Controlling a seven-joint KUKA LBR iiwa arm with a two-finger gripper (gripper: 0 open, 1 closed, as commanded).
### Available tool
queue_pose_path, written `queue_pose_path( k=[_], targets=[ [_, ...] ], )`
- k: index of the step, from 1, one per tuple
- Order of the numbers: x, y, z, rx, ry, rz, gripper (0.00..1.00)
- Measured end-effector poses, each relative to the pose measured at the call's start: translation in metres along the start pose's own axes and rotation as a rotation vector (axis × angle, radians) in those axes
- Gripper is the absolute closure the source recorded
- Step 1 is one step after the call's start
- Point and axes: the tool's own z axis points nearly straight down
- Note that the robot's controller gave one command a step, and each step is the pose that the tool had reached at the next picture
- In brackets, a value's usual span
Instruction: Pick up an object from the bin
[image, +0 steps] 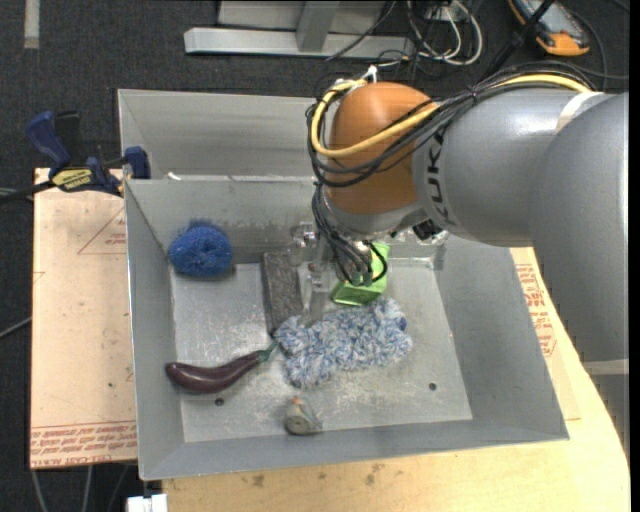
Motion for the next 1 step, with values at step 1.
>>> queue_pose_path(
  k=[1],
  targets=[
    [-0.0014,-0.0004,-0.0051,-0.001,-0.007,0.002,0.0]
  ],
)
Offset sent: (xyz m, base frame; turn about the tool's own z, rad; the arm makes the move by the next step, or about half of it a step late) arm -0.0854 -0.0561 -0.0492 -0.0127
